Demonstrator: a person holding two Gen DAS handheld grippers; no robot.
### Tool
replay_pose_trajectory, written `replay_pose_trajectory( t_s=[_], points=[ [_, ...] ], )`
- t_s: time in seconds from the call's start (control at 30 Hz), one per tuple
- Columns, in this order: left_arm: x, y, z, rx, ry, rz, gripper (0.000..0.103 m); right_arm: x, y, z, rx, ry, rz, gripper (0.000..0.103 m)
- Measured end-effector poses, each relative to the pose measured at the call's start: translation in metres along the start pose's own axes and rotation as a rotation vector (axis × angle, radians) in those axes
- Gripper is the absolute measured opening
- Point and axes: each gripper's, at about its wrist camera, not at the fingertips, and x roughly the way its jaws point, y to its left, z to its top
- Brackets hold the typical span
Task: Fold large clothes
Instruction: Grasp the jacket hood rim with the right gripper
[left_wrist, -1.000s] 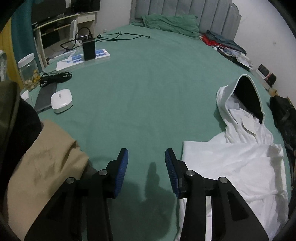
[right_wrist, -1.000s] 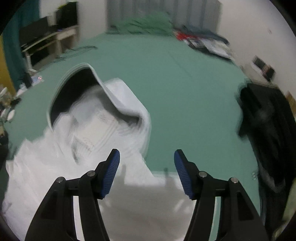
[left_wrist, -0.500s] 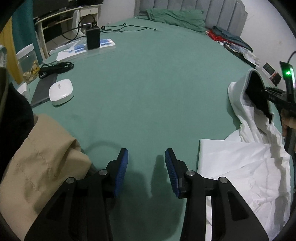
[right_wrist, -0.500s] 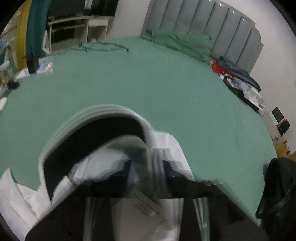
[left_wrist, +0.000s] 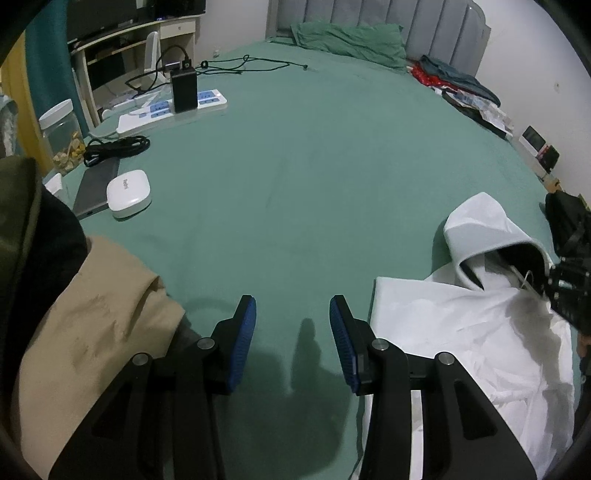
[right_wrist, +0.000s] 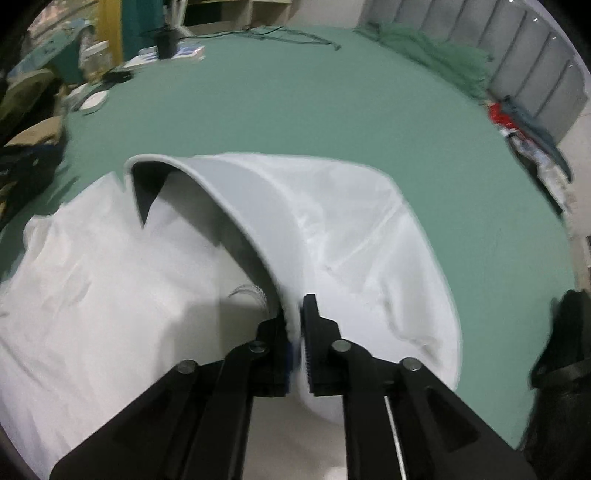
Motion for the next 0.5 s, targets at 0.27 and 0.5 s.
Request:
replay_pose_trajectory(
  t_s=[0.27, 0.5],
  points=[
    [0.005, -0.003, 0.002, 0.020, 0.010, -0.011, 0.044, -0.001, -0.024, -0.005, 0.122, 0.067, 0.245, 0.077],
    [0.018, 0.003, 0.004, 0.014, 0.010, -0.025, 0.044, -0.056, -0.049, 0.013, 0.034, 0.006, 0.258, 0.077]
  ],
)
